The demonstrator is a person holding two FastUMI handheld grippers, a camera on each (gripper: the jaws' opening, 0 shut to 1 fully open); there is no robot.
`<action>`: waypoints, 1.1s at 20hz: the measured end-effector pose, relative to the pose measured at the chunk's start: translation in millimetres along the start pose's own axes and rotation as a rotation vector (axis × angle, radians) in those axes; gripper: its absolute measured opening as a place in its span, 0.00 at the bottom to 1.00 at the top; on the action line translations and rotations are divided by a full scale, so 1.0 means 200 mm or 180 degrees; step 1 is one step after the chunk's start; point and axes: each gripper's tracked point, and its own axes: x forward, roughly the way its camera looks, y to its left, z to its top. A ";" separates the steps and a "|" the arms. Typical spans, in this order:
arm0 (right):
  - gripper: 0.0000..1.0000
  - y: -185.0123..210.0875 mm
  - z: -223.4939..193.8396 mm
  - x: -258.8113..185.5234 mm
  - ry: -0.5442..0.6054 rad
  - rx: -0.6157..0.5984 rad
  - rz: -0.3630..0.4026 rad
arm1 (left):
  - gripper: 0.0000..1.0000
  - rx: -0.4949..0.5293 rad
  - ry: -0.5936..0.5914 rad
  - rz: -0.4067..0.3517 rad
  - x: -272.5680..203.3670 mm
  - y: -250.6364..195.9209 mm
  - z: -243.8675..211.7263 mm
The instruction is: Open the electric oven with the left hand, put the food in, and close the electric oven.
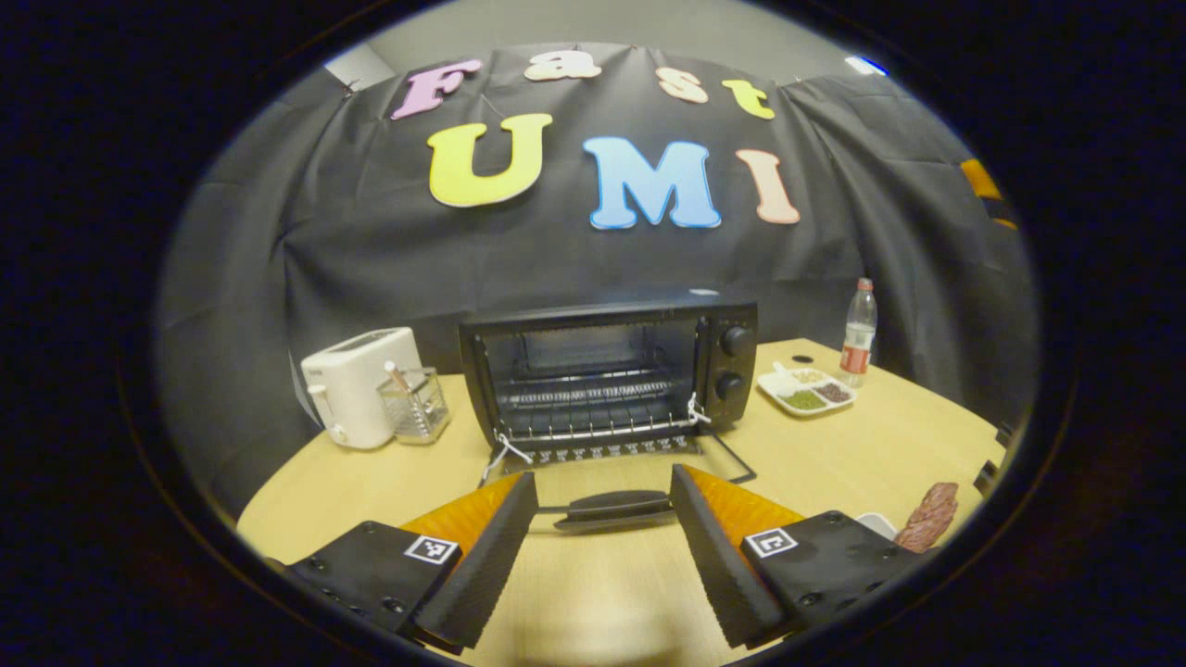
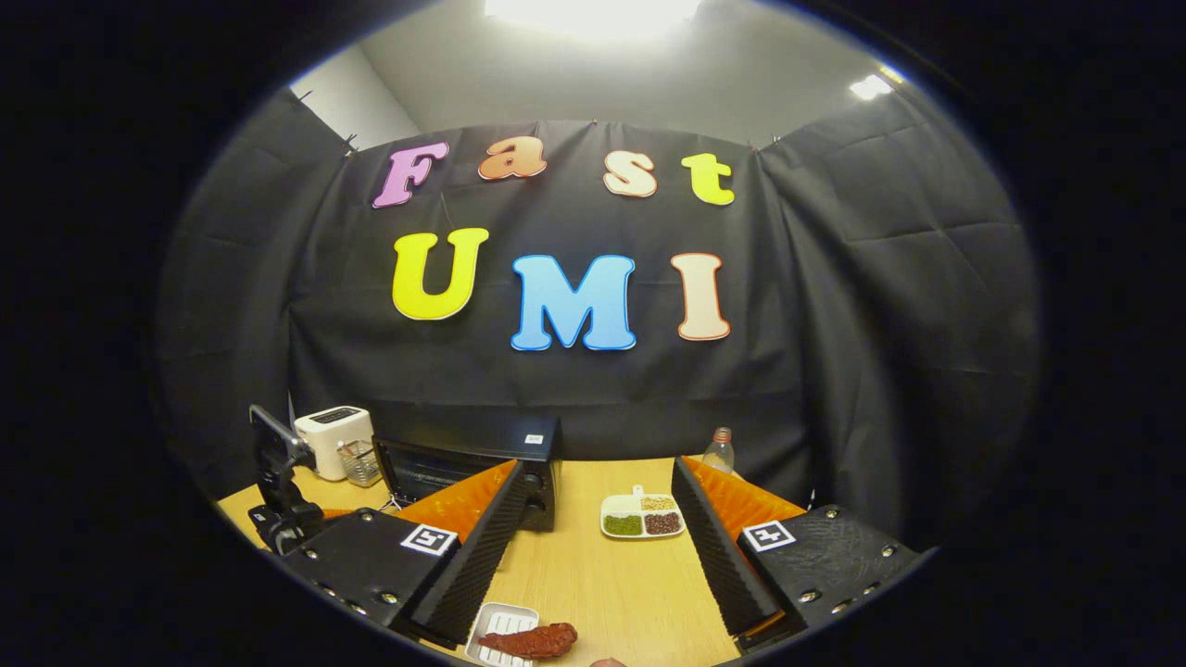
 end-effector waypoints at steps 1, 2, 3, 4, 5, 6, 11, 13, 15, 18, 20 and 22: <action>0.96 0.00 -0.01 0.00 0.0015 0.0025 0.0038 | 0.91 -0.0013 -0.0088 0.0020 -0.05 0.01 0.08; 0.96 0.00 -0.03 0.00 0.0032 0.0044 0.0074 | 0.91 -0.0023 -0.0164 0.0049 -0.11 0.03 0.15; 0.96 0.00 -0.04 0.01 0.0050 0.0064 0.0102 | 0.90 -0.0039 -0.0241 0.0086 -0.17 0.05 0.23; 0.96 -0.01 -0.06 0.01 0.0072 0.0087 0.0131 | 0.90 -0.0058 -0.0328 0.0110 -0.23 0.07 0.30; 0.96 -0.01 -0.07 0.01 0.0092 0.0108 0.0151 | 0.90 -0.0072 -0.0406 0.0145 -0.29 0.09 0.37; 0.96 -0.02 -0.10 0.01 0.0129 0.0127 0.0158 | 0.93 -0.0080 -0.0470 0.0176 -0.35 0.11 0.43; 0.96 -0.03 -0.29 0.01 0.0538 0.0260 0.0288 | 0.96 -0.0137 -0.0773 0.0338 -0.61 0.20 0.69; 0.96 -0.02 -0.39 -0.01 0.0738 0.0321 0.0371 | 0.96 -0.0135 -0.0851 0.0426 -0.69 0.23 0.75; 0.96 0.00 -0.48 -0.02 0.0923 0.0401 0.0471 | 0.96 -0.0125 -0.0906 0.0520 -0.78 0.27 0.79; 0.96 0.04 -0.60 -0.06 0.1164 0.0518 0.0629 | 0.96 -0.0095 -0.0944 0.0594 -0.91 0.27 0.81; 0.96 0.06 -0.67 -0.06 0.1314 0.0645 0.0716 | 1.00 -0.0092 -0.0946 0.0620 -0.98 0.27 0.81; 0.98 0.08 -0.76 -0.08 0.1515 0.0825 0.0795 | 1.00 -0.0101 -0.0947 0.0660 -1.04 0.27 0.83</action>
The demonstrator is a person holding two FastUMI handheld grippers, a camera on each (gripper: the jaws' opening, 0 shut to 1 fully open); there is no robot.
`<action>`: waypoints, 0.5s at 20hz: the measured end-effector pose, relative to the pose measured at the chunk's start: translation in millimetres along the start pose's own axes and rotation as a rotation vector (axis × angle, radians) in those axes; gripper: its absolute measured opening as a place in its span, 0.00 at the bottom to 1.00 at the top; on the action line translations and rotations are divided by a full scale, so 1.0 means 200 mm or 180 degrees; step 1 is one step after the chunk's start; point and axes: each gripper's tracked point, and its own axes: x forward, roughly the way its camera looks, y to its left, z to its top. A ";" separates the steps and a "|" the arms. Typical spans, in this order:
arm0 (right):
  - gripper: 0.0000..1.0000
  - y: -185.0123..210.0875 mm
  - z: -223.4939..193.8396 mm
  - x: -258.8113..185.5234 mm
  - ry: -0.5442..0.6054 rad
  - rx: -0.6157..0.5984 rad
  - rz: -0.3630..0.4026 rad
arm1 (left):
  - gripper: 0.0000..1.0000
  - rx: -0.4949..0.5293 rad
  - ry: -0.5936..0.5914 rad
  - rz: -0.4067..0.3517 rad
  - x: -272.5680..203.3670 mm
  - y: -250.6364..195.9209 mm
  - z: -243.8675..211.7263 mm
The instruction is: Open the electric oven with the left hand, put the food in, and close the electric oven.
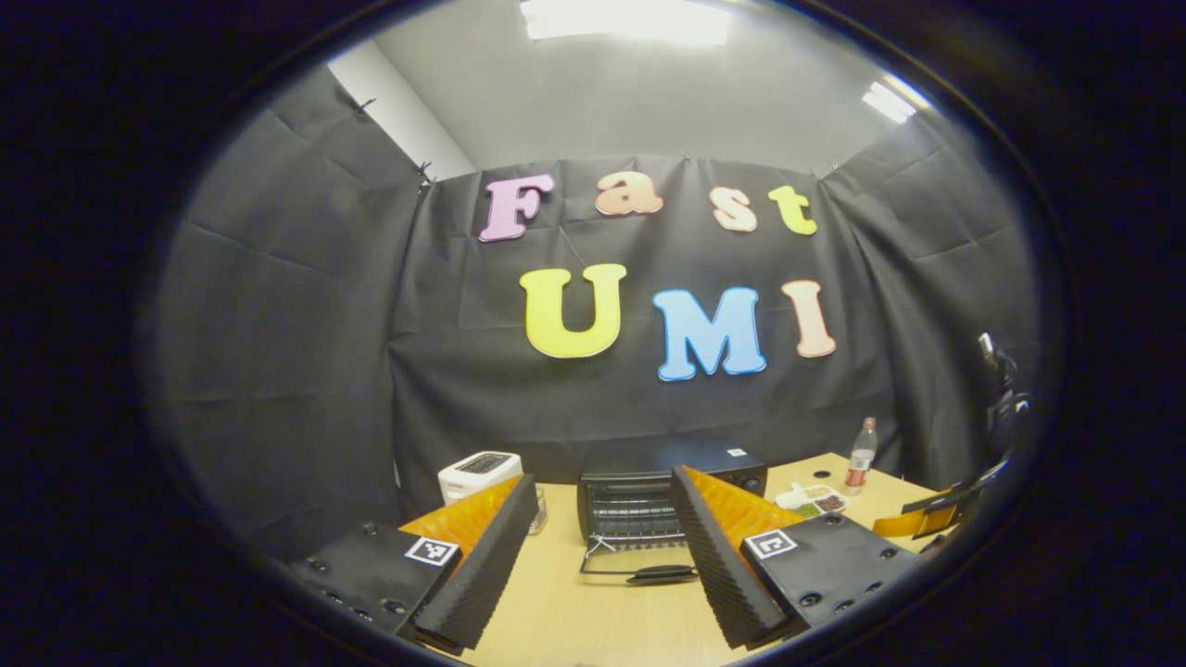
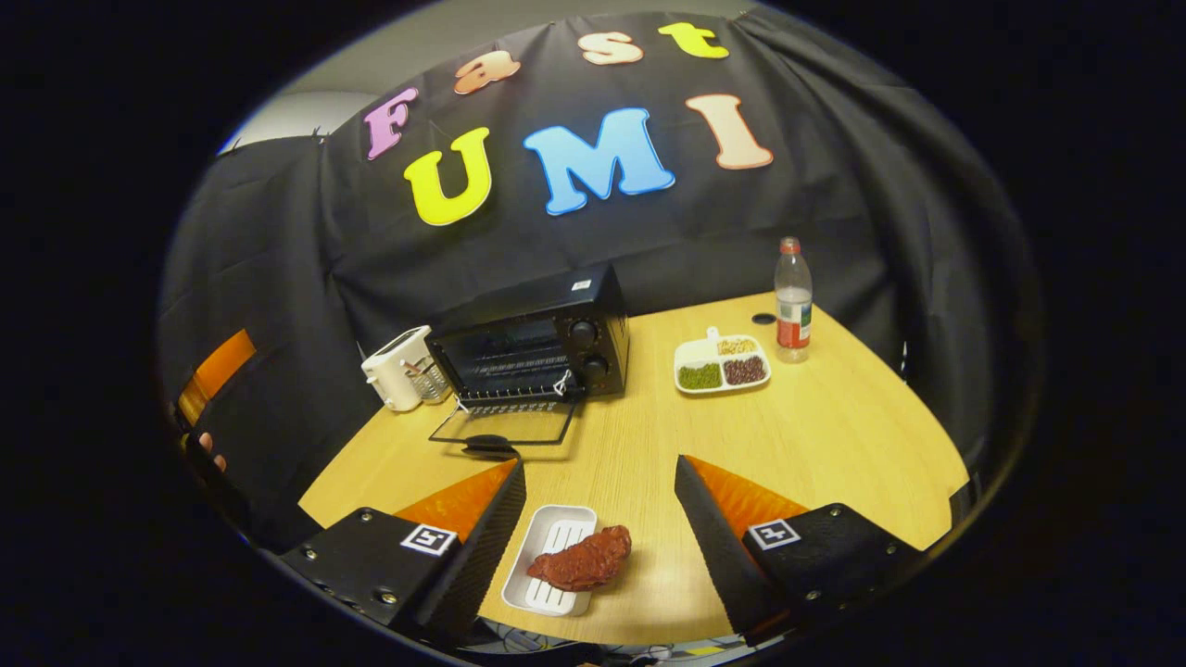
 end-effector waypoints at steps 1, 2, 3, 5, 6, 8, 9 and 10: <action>0.98 -0.01 -0.04 0.02 0.0101 0.0083 0.0021 | 1.00 -0.0003 0.0006 0.0028 -0.02 0.01 0.01; 0.98 -0.02 -0.09 0.03 0.0207 0.0158 0.0047 | 1.00 -0.0010 0.0013 0.0050 -0.04 0.02 0.02; 0.98 -0.03 -0.13 0.05 0.0293 0.0225 0.0057 | 1.00 -0.0013 0.0017 0.0068 -0.07 0.02 0.03; 0.98 -0.05 -0.22 0.06 0.0456 0.0358 0.0094 | 1.00 0.0019 0.0015 0.0101 -0.11 0.03 0.05; 0.98 -0.06 -0.26 0.07 0.0525 0.0432 0.0099 | 1.00 0.0049 0.0021 0.0119 -0.13 0.03 0.05; 0.98 -0.06 -0.33 0.09 0.0656 0.0633 0.0144 | 1.00 0.0095 0.0022 0.0137 -0.18 0.03 0.05; 0.97 -0.06 -0.35 0.10 0.0718 0.0768 0.0164 | 1.00 0.0111 0.0022 0.0143 -0.19 0.03 0.06; 0.97 -0.05 -0.38 0.11 0.0780 0.0901 0.0185 | 1.00 0.0122 0.0022 0.0159 -0.21 0.03 0.06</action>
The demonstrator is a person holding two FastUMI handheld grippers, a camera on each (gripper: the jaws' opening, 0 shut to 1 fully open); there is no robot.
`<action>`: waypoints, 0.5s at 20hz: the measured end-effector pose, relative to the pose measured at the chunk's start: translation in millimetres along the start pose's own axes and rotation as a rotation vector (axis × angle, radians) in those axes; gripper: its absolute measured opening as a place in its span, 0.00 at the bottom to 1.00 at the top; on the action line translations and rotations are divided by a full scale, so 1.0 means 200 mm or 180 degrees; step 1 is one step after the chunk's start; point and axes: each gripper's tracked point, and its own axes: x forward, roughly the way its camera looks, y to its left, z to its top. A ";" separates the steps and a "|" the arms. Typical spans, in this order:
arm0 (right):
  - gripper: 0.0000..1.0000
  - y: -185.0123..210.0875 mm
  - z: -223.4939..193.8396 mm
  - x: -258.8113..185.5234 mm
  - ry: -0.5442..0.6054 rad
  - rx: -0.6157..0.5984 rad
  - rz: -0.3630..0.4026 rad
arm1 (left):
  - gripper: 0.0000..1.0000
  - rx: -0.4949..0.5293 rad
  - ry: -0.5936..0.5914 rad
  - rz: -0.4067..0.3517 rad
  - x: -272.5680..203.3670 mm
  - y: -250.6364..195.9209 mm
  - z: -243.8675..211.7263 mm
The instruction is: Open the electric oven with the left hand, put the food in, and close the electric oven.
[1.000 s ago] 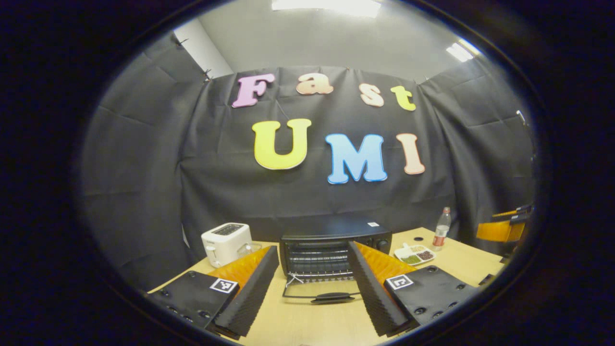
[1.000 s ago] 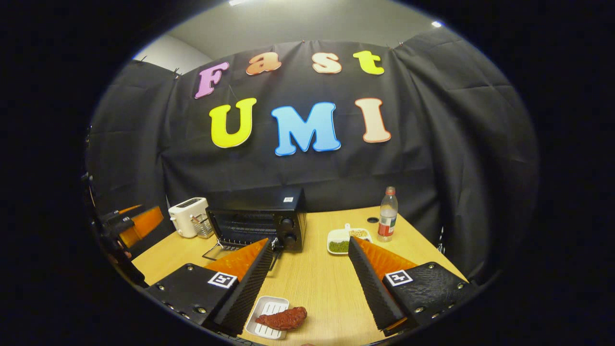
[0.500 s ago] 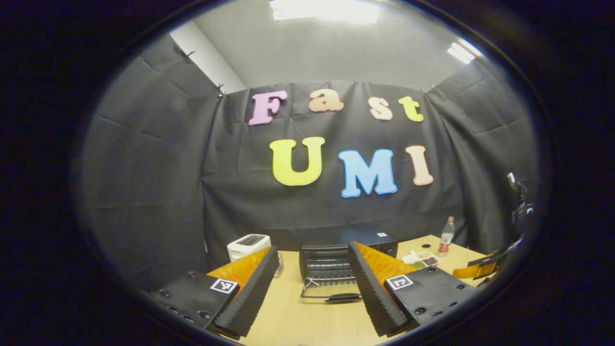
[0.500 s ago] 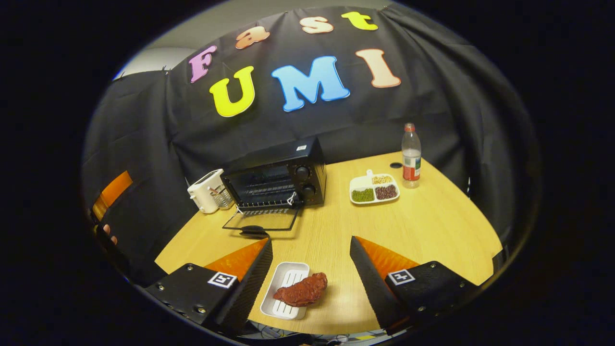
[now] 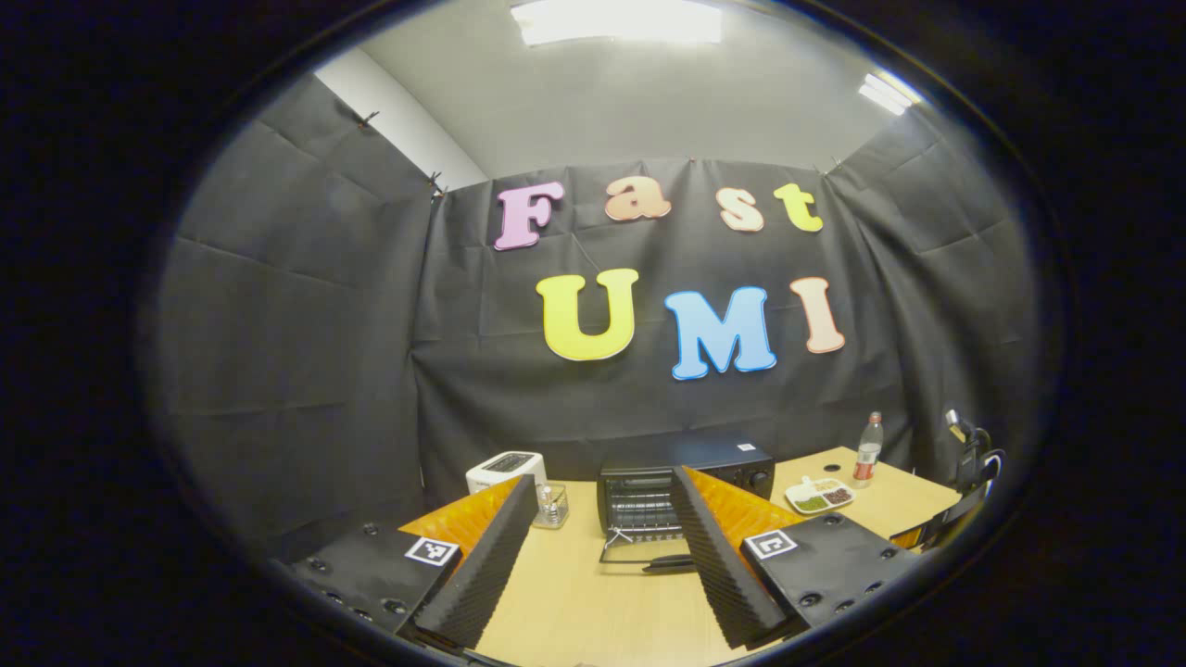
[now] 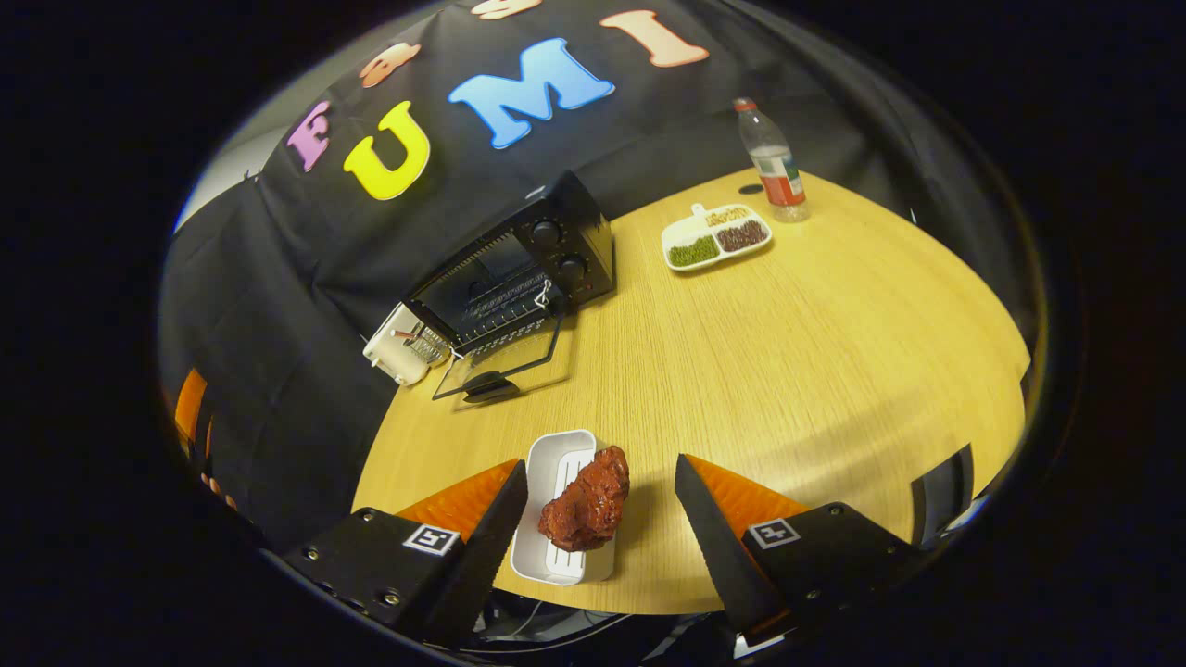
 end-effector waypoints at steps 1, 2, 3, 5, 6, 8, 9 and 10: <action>0.97 0.00 -0.02 0.02 0.0043 0.0146 0.0032 | 1.00 0.0003 0.0003 0.0015 -0.01 0.01 0.01; 0.88 0.01 -0.04 0.03 0.0090 0.0274 0.0084 | 1.00 0.0002 0.0006 0.0039 -0.03 0.01 0.01; 0.87 0.02 -0.05 0.05 0.0150 0.0379 0.0132 | 1.00 0.0001 0.0007 0.0061 -0.04 0.02 0.00; 0.87 0.04 -0.07 0.07 0.0225 0.0530 0.0235 | 1.00 0.0002 0.0008 0.0099 -0.05 0.04 0.01; 0.77 0.03 -0.06 0.06 0.0217 0.0591 0.0178 | 1.00 -0.0002 0.0005 0.0122 -0.06 0.05 0.01; 0.35 0.03 -0.08 0.09 0.0292 0.0705 0.0241 | 1.00 -0.0020 0.0009 0.0168 -0.07 0.06 0.00; 0.35 0.05 -0.08 0.10 0.0333 0.0716 0.0280 | 1.00 -0.0030 0.0021 0.0187 -0.07 0.07 -0.01; 0.35 0.07 -0.09 0.10 0.0383 0.0699 0.0336 | 1.00 -0.0038 0.0028 0.0194 -0.08 0.07 -0.01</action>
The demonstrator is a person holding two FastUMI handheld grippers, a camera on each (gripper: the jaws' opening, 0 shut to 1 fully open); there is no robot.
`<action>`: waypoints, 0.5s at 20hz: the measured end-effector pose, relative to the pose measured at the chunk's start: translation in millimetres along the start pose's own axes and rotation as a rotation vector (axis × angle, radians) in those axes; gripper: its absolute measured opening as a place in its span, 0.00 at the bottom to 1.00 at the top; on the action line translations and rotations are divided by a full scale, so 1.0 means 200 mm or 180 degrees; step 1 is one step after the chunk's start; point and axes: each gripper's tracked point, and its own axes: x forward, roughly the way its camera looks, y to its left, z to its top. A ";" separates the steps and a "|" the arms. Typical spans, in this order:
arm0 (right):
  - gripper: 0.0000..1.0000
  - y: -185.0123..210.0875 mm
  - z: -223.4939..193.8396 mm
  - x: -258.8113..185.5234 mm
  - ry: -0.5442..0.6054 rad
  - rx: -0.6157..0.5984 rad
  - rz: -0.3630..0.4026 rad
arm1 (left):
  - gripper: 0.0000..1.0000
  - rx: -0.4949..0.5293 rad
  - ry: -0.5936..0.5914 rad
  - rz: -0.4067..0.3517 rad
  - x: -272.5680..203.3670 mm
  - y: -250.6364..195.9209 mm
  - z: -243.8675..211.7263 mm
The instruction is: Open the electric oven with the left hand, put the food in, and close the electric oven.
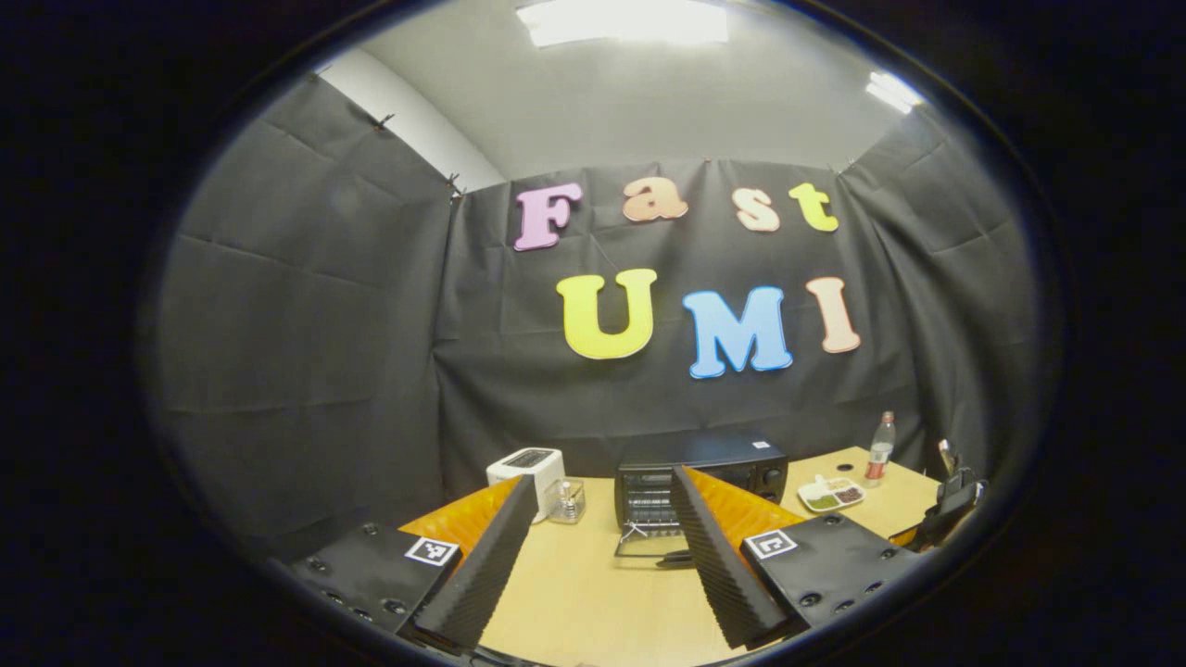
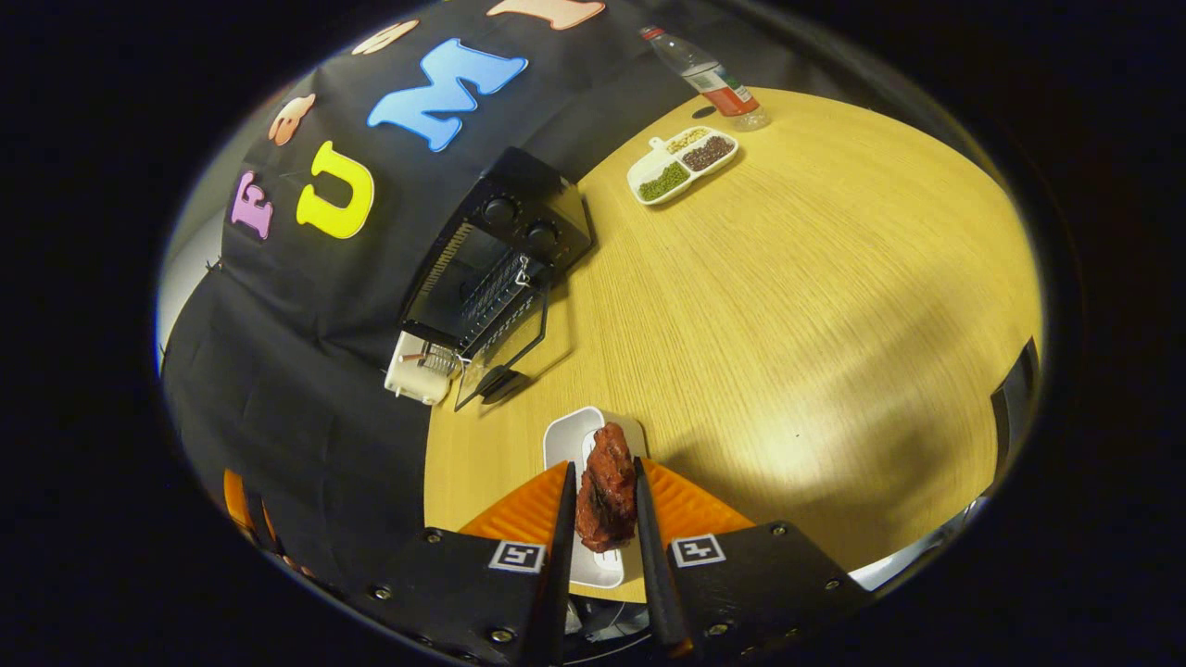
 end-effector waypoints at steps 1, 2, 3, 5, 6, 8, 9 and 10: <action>0.35 -0.01 -0.02 0.01 0.0066 -0.0045 -0.0006 | 1.00 0.0008 0.0007 0.0012 0.00 0.00 0.00; 0.35 0.00 -0.01 -0.05 -0.0012 0.0099 -0.0017 | 1.00 0.0015 0.0011 0.0022 0.00 0.01 -0.01; 0.12 0.01 0.00 0.02 0.0051 0.0185 0.0085 | 1.00 0.0014 0.0012 0.0032 0.00 0.02 -0.01; 0.12 0.01 -0.01 -0.02 0.0069 0.0194 0.0136 | 1.00 -0.0026 0.0005 0.0051 0.02 0.02 -0.01; 0.12 0.02 -0.01 -0.02 0.0069 0.0096 0.0145 | 1.00 -0.0043 0.0009 0.0052 0.02 0.02 -0.01; 0.03 0.03 0.05 -0.02 -0.0077 0.0001 0.0077 | 1.00 -0.0058 0.0007 0.0078 0.04 0.03 -0.02; 0.03 0.05 0.06 -0.04 -0.0089 -0.0040 0.0097 | 1.00 -0.0074 0.0007 0.0089 0.04 0.04 -0.02; 0.03 0.08 0.07 -0.04 -0.0097 -0.0060 0.0137 | 1.00 -0.0100 0.0003 0.0090 0.06 0.04 -0.02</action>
